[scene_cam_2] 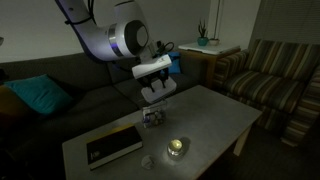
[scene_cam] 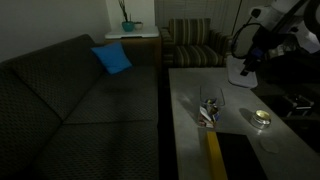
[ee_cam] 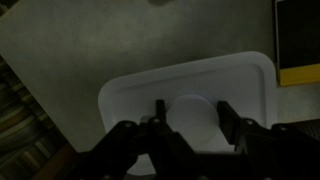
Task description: Cover the clear container with the white lid and then press the button atop the white lid
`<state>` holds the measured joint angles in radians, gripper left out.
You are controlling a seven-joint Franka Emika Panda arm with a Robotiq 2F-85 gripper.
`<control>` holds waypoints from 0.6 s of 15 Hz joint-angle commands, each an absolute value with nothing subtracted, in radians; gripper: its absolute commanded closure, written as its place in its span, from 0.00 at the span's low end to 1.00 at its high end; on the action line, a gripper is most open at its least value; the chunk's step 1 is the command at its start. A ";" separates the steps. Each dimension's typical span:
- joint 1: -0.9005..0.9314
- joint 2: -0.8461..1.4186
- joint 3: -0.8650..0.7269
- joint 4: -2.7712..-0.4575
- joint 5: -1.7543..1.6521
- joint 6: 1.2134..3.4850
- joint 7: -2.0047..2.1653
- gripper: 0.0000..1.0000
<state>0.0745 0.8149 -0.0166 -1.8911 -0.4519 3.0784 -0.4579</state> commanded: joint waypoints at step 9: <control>-0.056 0.895 0.266 -1.777 -0.376 2.953 -0.542 0.71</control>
